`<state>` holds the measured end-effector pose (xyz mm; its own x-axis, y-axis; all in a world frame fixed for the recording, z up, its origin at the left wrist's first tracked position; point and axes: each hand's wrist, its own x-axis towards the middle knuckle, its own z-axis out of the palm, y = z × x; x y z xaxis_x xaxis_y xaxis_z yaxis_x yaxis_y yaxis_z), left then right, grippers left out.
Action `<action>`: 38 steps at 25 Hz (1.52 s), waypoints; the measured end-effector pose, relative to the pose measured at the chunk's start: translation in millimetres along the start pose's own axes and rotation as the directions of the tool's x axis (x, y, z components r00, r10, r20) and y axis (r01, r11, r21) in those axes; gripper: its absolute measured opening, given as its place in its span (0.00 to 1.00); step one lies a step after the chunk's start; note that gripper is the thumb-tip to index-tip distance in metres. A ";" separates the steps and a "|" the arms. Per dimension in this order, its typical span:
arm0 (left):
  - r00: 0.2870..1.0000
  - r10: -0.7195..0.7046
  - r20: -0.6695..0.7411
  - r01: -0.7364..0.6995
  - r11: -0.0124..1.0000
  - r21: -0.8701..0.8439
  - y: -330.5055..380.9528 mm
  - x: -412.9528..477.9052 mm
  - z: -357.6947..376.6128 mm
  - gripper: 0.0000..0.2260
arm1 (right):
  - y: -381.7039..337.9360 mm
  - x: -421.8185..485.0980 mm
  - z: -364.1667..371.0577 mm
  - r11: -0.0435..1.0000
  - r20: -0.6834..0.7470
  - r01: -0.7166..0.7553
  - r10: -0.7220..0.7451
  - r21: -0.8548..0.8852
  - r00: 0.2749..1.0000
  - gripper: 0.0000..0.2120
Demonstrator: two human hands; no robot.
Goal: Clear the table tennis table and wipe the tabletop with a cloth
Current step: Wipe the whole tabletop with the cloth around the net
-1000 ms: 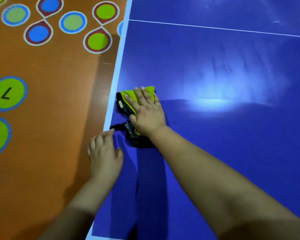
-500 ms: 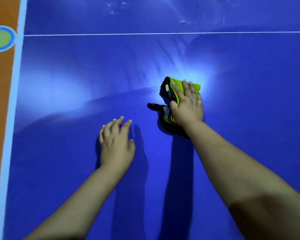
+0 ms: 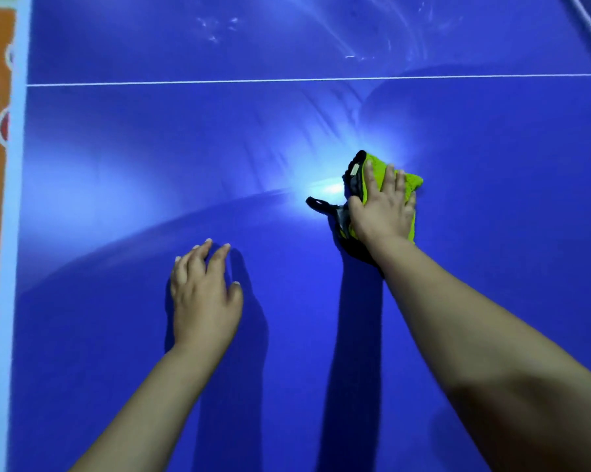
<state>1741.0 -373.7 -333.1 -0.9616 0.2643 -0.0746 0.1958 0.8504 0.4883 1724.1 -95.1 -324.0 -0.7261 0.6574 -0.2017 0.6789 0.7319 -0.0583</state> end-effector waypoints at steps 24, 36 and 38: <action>0.929 -0.321 -0.186 0.336 0.940 0.057 -139.1 4.1 -85.1 0.29 | -316.8 -102.1 58.8 0.623 0.061 0.782 -0.780 -0.012 0.623 0.31; 0.999 -0.022 -0.035 0.024 0.999 0.041 81.6 94.4 32.3 0.30 | -43.6 83.4 -2.3 0.930 -0.047 0.362 -0.360 0.058 0.932 0.32; 0.999 0.017 -0.028 -0.016 0.999 0.039 101.0 99.7 45.6 0.30 | -4.7 100.7 -9.6 0.956 -0.053 0.286 -0.283 0.062 0.958 0.31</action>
<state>1673.7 -240.7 -330.9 -0.9631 0.2659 -0.0415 0.2187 0.8633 0.4548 1646.7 -30.6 -334.6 -0.8933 0.4318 -0.1243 0.4481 0.8770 -0.1736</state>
